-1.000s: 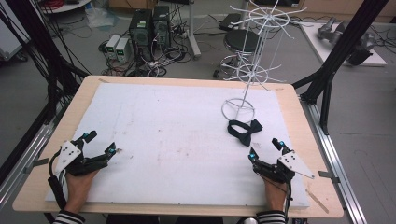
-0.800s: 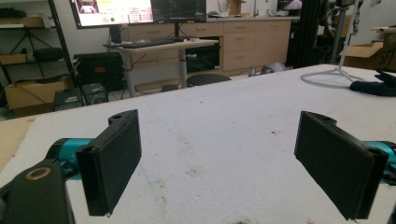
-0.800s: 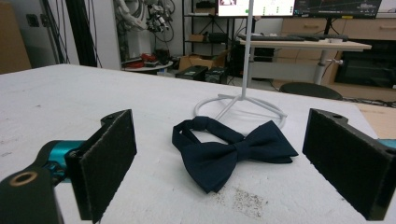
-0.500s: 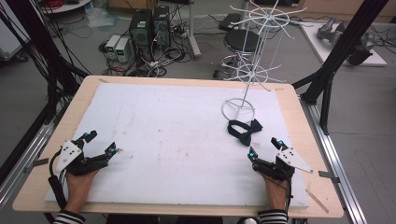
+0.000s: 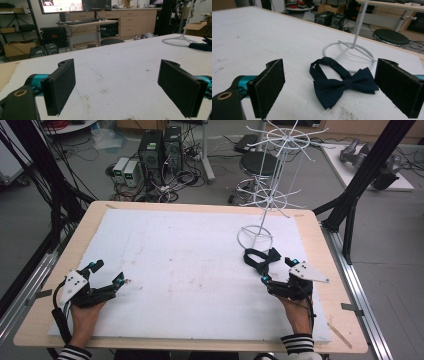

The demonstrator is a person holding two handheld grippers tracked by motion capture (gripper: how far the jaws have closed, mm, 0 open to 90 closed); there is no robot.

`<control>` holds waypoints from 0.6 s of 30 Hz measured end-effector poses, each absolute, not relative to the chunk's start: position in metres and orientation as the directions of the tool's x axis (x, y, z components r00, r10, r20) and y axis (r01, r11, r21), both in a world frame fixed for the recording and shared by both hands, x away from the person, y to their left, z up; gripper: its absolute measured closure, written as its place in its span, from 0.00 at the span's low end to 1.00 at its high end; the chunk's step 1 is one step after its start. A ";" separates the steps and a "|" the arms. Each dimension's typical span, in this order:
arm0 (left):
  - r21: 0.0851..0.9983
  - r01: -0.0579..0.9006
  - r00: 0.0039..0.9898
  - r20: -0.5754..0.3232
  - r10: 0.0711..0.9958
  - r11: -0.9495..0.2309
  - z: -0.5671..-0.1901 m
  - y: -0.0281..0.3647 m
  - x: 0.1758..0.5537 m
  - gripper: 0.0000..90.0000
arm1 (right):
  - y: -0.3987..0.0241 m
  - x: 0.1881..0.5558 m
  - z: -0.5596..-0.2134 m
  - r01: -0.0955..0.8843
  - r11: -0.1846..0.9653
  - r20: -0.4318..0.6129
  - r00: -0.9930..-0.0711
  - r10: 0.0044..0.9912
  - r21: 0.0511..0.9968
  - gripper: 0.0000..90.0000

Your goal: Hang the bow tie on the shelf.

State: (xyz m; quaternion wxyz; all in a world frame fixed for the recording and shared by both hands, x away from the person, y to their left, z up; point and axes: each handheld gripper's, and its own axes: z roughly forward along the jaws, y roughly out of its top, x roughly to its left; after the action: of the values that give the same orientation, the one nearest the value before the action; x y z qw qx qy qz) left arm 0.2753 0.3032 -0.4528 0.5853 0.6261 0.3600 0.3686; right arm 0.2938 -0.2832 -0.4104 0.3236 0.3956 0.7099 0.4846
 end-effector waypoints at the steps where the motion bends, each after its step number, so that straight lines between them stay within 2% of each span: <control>1: 0.998 0.019 0.470 0.040 0.882 -0.055 -0.453 0.303 0.275 0.17 | -0.282 0.296 -0.408 0.244 0.236 -0.092 -0.485 0.869 0.941 0.10; 7: 0.998 0.019 0.469 0.040 0.882 -0.055 -0.453 0.303 0.275 0.17 | -0.274 0.308 -0.398 0.268 0.319 -0.137 -0.530 0.837 0.909 0.10; 10: 0.998 0.019 0.469 0.040 0.882 -0.055 -0.453 0.303 0.275 0.17 | -0.268 0.317 -0.396 0.306 0.350 -0.125 -0.569 0.813 0.885 0.10; 18: 0.998 0.020 0.469 0.040 0.882 -0.056 -0.453 0.303 0.275 0.17 | -0.263 0.338 -0.395 0.388 0.366 -0.078 -0.589 0.805 0.846 0.10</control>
State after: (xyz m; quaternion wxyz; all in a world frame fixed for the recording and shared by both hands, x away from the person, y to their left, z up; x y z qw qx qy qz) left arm 0.2753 0.3033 -0.4528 0.5850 0.6262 0.3602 0.3686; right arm 0.3379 -0.2630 -0.3953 0.2499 0.3784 0.7877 0.4171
